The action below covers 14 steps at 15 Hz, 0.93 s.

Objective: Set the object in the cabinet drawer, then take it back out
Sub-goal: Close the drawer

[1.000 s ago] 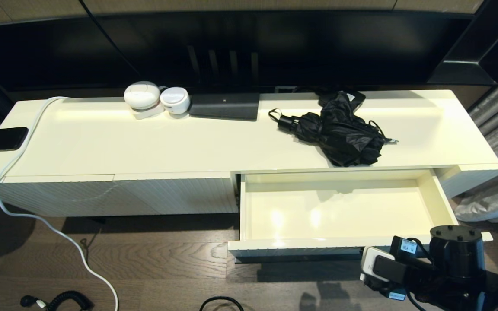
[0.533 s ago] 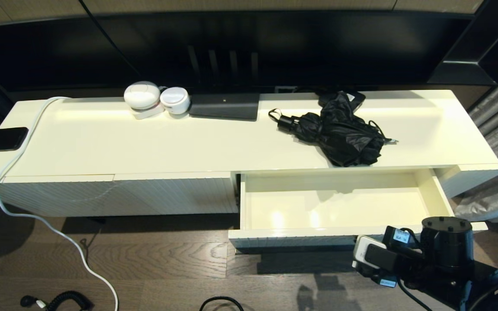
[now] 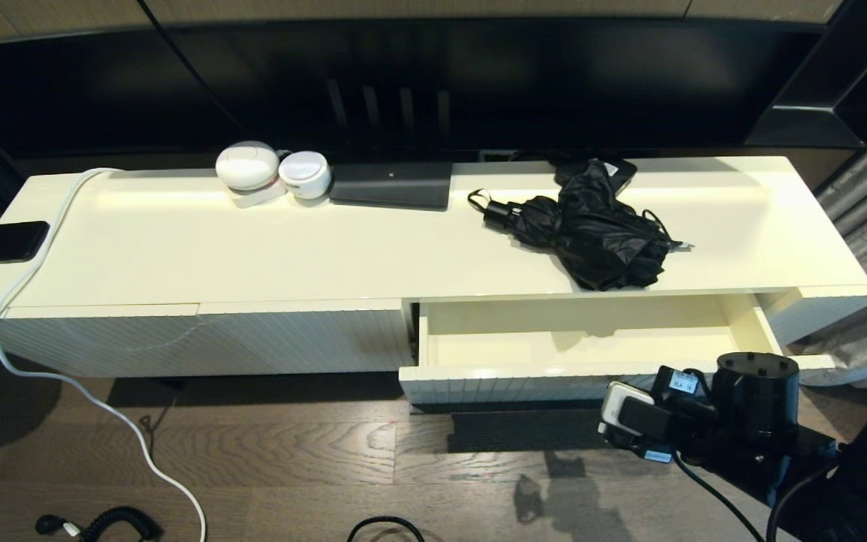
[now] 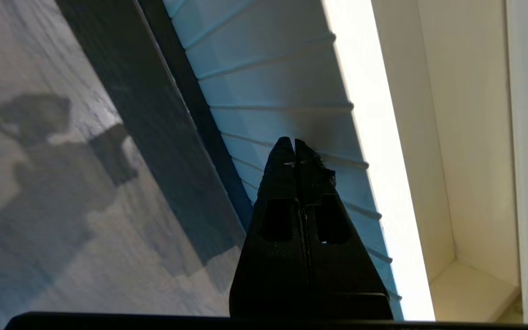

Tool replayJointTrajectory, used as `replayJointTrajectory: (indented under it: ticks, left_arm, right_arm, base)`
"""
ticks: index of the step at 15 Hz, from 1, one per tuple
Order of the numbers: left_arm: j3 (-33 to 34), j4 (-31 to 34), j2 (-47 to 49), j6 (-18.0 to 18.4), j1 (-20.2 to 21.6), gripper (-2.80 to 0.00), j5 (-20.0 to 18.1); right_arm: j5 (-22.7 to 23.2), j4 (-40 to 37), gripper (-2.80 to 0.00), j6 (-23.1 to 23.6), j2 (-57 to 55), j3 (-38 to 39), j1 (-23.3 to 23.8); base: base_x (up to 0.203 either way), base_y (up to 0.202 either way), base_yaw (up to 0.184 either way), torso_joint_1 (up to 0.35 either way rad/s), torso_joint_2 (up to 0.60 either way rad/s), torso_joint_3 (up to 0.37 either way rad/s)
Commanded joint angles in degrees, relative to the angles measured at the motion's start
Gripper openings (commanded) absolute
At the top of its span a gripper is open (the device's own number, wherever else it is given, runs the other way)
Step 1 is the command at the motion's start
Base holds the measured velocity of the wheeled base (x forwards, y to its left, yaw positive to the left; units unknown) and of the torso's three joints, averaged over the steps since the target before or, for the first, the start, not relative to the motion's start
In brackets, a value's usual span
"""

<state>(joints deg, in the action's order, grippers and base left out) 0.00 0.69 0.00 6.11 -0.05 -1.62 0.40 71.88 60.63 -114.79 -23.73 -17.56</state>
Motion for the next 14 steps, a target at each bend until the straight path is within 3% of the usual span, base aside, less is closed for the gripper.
replayJointTrajectory:
  ticks: [1, 14]
  left_arm:
    - [0.00, 0.02, 0.00, 0.04, 0.05, -2.80, -0.05]
    - [0.00, 0.02, 0.00, 0.04, -0.04, -2.80, -0.05]
  right_arm:
    - [0.04, 0.28, -2.80, 0.57, -0.97, -1.07, 0.53]
    - [0.00, -0.69, -2.80, 2.56, -5.68, -10.89, 3.06]
  base:
    - [0.000, 0.000, 0.000, 0.000, 0.00, 0.000]
    - [0.000, 0.000, 0.000, 0.000, 0.00, 0.000]
